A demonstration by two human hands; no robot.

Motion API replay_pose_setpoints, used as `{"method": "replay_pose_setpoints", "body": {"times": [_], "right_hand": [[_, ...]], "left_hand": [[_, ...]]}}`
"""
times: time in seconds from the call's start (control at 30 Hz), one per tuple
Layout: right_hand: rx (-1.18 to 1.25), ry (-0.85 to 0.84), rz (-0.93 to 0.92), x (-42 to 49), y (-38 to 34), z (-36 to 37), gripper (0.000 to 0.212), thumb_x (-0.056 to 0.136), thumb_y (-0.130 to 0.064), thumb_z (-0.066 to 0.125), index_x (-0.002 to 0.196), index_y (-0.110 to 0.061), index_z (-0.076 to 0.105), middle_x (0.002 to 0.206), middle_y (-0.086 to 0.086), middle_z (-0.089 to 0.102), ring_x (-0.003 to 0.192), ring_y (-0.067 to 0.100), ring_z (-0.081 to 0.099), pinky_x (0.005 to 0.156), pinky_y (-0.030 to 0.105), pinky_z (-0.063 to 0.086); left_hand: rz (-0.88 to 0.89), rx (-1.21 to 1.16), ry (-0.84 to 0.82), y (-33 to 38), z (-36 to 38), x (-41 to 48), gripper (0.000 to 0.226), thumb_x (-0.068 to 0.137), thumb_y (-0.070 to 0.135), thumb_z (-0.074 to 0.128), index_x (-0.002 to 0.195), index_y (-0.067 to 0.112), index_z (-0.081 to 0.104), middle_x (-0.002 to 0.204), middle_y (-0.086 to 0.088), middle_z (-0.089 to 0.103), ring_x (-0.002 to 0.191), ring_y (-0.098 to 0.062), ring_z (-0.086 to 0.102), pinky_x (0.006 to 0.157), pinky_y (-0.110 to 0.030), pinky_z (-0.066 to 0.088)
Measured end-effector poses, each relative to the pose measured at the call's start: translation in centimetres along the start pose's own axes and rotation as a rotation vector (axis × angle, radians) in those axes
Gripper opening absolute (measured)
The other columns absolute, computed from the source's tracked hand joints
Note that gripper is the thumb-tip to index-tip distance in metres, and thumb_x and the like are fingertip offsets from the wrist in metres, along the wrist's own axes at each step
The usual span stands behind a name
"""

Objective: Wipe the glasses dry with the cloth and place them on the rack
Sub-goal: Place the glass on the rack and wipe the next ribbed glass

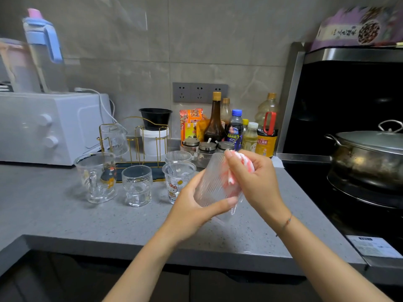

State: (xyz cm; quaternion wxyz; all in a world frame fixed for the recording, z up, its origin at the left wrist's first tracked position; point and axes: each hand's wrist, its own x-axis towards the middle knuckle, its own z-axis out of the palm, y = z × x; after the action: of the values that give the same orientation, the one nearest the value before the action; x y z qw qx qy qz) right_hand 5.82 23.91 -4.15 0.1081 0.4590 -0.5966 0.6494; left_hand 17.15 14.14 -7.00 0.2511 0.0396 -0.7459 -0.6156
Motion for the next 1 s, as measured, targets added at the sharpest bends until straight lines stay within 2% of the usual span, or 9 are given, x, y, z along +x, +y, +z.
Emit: {"method": "replay_pose_setpoints", "body": {"times": [0.13,0.27,0.37,0.43,0.5,0.63,0.77,0.9,1.0], "right_hand": [[0.188,-0.052,0.027,-0.1,0.0,-0.2,0.050,0.087,-0.037,0.059,0.065,0.008,0.053,0.054,0.012,0.048,0.050,0.012,0.047,0.050,0.019,0.040],[0.256,-0.015,0.052,-0.3,0.1,-0.2,0.046,0.086,-0.037,0.059,0.066,0.003,0.056,0.057,0.004,0.053,0.053,0.007,0.051,0.055,0.015,0.044],[0.248,0.021,0.108,-0.4,0.4,-0.3,0.035,0.089,-0.033,0.062,0.062,-0.011,0.058,0.056,-0.002,0.056,0.053,0.005,0.054,0.055,0.014,0.046],[0.224,0.036,0.118,-0.2,0.3,-0.4,0.032,0.088,-0.032,0.063,0.062,-0.013,0.061,0.056,-0.002,0.059,0.054,0.005,0.055,0.055,0.015,0.046],[0.188,0.035,0.096,0.1,0.1,-0.5,0.033,0.086,-0.032,0.062,0.062,-0.010,0.062,0.056,0.005,0.059,0.054,0.008,0.055,0.055,0.017,0.046],[0.060,0.018,0.030,0.3,-0.1,-0.4,0.038,0.091,-0.022,0.062,0.057,-0.006,0.058,0.053,0.013,0.055,0.051,0.012,0.051,0.053,0.021,0.044],[0.014,-0.015,-0.011,0.2,-0.4,0.1,0.039,0.091,-0.024,0.062,0.055,-0.009,0.056,0.055,0.018,0.057,0.056,0.032,0.056,0.055,0.036,0.047],[0.086,-0.080,-0.026,0.3,-0.7,0.0,0.049,0.087,-0.037,0.058,0.061,0.005,0.056,0.056,0.024,0.055,0.054,0.036,0.052,0.055,0.040,0.044],[0.207,-0.091,-0.031,0.4,-1.1,-0.3,0.054,0.085,-0.038,0.056,0.060,0.009,0.049,0.051,0.013,0.049,0.050,0.013,0.045,0.052,0.019,0.038]], "left_hand": [[-0.232,-0.483,-0.151,0.0,-0.2,-0.5,0.061,0.054,0.044,0.082,0.109,0.019,0.073,0.109,-0.012,0.073,0.089,-0.027,0.072,0.061,-0.035,0.060],[-0.359,-0.941,-0.372,-0.3,-0.3,-0.6,0.079,0.061,0.046,0.086,0.127,0.009,0.063,0.125,-0.019,0.060,0.082,-0.036,0.069,0.059,-0.038,0.061],[-0.359,-0.891,-0.354,-0.7,-0.4,-0.2,0.078,0.059,0.047,0.088,0.125,0.011,0.065,0.122,-0.019,0.063,0.089,-0.039,0.069,0.065,-0.041,0.062],[-0.318,-0.727,-0.293,-0.9,-0.6,0.1,0.081,0.058,0.052,0.086,0.126,0.016,0.064,0.125,-0.015,0.066,0.101,-0.039,0.067,0.074,-0.045,0.061],[-0.250,-0.466,-0.225,-0.4,-0.7,0.1,0.085,0.054,0.059,0.084,0.128,0.025,0.060,0.126,-0.004,0.067,0.113,-0.027,0.066,0.084,-0.046,0.058],[-0.040,0.022,-0.045,1.1,-0.2,-0.2,0.075,0.057,0.057,0.079,0.125,0.044,0.050,0.117,0.025,0.065,0.105,0.011,0.060,0.078,-0.009,0.049],[0.096,0.152,0.058,1.2,0.8,-0.5,0.069,0.073,0.027,0.082,0.123,0.048,0.039,0.115,0.032,0.055,0.100,0.026,0.051,0.073,0.002,0.041],[0.026,-0.097,-0.033,1.2,0.1,-0.4,0.065,0.066,0.036,0.087,0.124,0.028,0.058,0.116,0.008,0.070,0.107,0.000,0.064,0.079,-0.013,0.051],[-0.182,-0.465,-0.171,1.0,-0.4,-0.7,0.077,0.054,0.049,0.085,0.122,0.018,0.067,0.121,-0.010,0.069,0.106,-0.029,0.068,0.082,-0.041,0.058]]}}
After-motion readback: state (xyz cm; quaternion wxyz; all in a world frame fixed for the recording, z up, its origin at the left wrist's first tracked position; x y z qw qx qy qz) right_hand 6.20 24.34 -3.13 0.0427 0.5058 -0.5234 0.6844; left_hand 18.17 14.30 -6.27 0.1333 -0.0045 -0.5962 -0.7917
